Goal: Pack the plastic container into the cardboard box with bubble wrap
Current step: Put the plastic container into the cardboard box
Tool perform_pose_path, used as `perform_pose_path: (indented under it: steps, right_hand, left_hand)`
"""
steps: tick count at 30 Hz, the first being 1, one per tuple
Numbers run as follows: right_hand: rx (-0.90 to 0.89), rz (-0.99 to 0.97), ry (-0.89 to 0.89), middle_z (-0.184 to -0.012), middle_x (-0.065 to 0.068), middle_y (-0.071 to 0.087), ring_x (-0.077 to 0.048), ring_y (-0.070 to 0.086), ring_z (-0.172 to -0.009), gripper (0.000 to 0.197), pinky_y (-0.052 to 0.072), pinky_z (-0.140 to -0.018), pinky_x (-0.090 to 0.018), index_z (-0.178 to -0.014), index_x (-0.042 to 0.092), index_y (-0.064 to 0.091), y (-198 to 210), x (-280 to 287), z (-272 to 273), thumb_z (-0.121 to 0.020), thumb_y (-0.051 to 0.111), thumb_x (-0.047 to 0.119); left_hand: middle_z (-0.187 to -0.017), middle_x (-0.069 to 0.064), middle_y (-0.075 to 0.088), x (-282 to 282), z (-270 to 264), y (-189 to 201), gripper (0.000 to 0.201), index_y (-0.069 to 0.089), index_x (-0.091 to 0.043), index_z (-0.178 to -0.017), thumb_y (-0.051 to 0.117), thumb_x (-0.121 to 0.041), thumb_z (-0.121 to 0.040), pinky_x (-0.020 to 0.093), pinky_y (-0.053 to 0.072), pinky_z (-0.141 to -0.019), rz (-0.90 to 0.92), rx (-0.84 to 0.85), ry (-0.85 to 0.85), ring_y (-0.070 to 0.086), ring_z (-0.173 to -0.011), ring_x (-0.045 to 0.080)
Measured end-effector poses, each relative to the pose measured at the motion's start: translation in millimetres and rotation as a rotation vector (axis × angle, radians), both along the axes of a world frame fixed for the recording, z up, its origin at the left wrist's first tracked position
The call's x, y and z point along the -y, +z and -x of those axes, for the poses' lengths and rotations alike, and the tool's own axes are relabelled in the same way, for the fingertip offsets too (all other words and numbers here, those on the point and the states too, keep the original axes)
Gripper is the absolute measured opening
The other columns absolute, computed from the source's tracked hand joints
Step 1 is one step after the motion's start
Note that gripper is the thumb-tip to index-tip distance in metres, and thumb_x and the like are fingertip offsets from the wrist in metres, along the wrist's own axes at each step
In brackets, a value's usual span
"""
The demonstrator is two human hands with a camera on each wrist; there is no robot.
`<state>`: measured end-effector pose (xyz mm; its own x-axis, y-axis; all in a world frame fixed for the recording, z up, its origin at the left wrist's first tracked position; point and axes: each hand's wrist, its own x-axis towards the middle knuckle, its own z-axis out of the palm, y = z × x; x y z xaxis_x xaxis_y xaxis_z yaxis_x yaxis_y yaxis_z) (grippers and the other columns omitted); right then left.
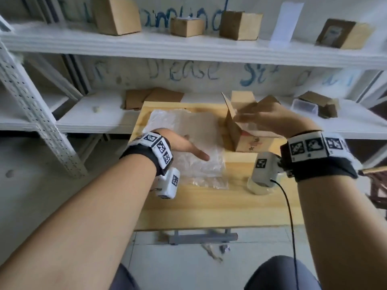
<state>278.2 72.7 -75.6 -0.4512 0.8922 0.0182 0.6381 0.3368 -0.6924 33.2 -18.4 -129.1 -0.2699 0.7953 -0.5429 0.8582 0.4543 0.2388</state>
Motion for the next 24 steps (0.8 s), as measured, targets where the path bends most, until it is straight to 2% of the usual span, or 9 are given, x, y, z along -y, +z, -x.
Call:
perform_pose_path:
  steps: [3, 5, 7, 9, 12, 17, 20, 22, 24]
  right_hand:
    - [-0.042, 0.035, -0.008, -0.111, 0.006, 0.070, -0.012, 0.064, -0.097, 0.055, 0.051, -0.086, -0.031, -0.112, 0.029, 0.073, -21.2, 46.4, -11.6, -0.070, 0.077, 0.063]
    - [-0.036, 0.028, -0.024, -0.109, 0.016, 0.071, -0.005, 0.064, -0.101, 0.051, 0.051, -0.090, -0.032, -0.107, 0.038, 0.074, -31.1, 69.0, -21.3, -0.064, 0.080, 0.065]
    - [-0.082, 0.034, -0.047, -0.099, 0.020, 0.075, 0.002, 0.067, -0.096, 0.039, 0.051, -0.088, -0.026, -0.102, 0.035, 0.074, -36.5, 86.1, -27.2, -0.067, 0.087, 0.046]
    - [0.019, 0.049, -0.103, -0.100, 0.013, 0.072, -0.006, 0.063, -0.094, 0.045, 0.043, -0.076, -0.020, -0.116, 0.022, 0.068, -38.3, 97.9, -28.9, -0.075, 0.085, 0.028]
    - [0.262, -0.031, -0.162, -0.123, -0.007, 0.064, -0.026, 0.057, -0.112, 0.067, 0.039, -0.081, -0.026, -0.137, 0.014, 0.055, -43.5, 110.2, -29.6, -0.077, 0.083, 0.030]
    - [0.208, -0.093, -0.258, -0.094, -0.011, 0.066, -0.027, 0.059, -0.085, 0.030, 0.056, -0.076, -0.040, -0.103, 0.002, 0.069, -40.5, 104.4, -29.5, -0.075, 0.080, 0.007]
    - [0.084, -0.062, -0.274, -0.091, -0.008, 0.061, -0.029, 0.062, -0.084, 0.037, 0.061, -0.074, -0.050, -0.107, 0.006, 0.068, -34.2, 103.1, -26.1, -0.074, 0.083, 0.011]
    - [-0.015, -0.044, -0.256, -0.093, -0.006, 0.062, -0.026, 0.063, -0.081, 0.034, 0.063, -0.064, -0.049, -0.103, 0.013, 0.068, -26.6, 103.4, -23.2, -0.073, 0.085, 0.015]
    - [-0.111, -0.026, -0.222, -0.095, -0.002, 0.064, -0.022, 0.064, -0.081, 0.037, 0.064, -0.061, -0.045, -0.102, 0.019, 0.067, -18.6, 106.0, -18.8, -0.071, 0.087, 0.016]
  left_hand:
    - [-0.168, 0.000, 0.001, 45.5, -6.6, -9.6, 0.134, 0.009, -0.043, -0.158, 0.066, -0.092, -0.047, 0.051, 0.010, -0.119, -0.008, -0.018, -0.011, 0.006, -0.154, 0.025]
    - [-0.168, 0.006, 0.000, 72.6, -8.7, -15.2, 0.133, 0.005, -0.039, -0.159, 0.063, -0.092, -0.052, 0.053, 0.011, -0.120, 0.014, -0.054, -0.014, 0.004, -0.154, 0.028]
    - [-0.168, 0.010, 0.002, 91.3, -11.5, -20.6, 0.139, -0.003, -0.037, -0.159, 0.064, -0.092, -0.050, 0.053, 0.015, -0.120, -0.014, -0.067, -0.032, 0.008, -0.153, 0.030]
    - [-0.167, 0.015, -0.001, 103.0, -14.4, -25.0, 0.143, -0.007, -0.039, -0.157, 0.065, -0.092, -0.046, 0.054, 0.019, -0.119, -0.015, -0.074, -0.050, 0.012, -0.152, 0.035]
    - [-0.166, 0.013, -0.012, 118.7, -19.9, -31.6, 0.135, -0.002, -0.050, -0.155, 0.061, -0.095, -0.044, 0.056, 0.018, -0.119, 0.019, -0.096, -0.060, 0.008, -0.151, 0.041]
    - [-0.164, 0.016, -0.018, 122.5, -13.1, -32.7, 0.122, -0.001, -0.057, -0.152, 0.059, -0.093, -0.052, 0.057, 0.017, -0.119, 0.070, -0.149, -0.088, 0.006, -0.150, 0.045]
    - [-0.167, 0.015, 0.009, 114.8, -14.1, -23.1, 0.110, 0.009, -0.045, -0.157, 0.060, -0.084, -0.067, 0.048, 0.028, -0.116, 0.093, -0.167, -0.134, 0.024, -0.149, 0.036]
    - [-0.158, 0.003, 0.039, 106.8, -12.1, -15.7, 0.111, 0.029, -0.041, -0.154, 0.064, -0.084, -0.057, 0.043, 0.040, -0.109, 0.098, -0.183, -0.152, 0.044, -0.137, 0.028]
    - [-0.149, -0.002, 0.050, 101.6, -11.6, -14.5, 0.119, 0.041, -0.038, -0.149, 0.071, -0.084, -0.043, 0.042, 0.045, -0.104, 0.117, -0.183, -0.124, 0.054, -0.128, 0.026]
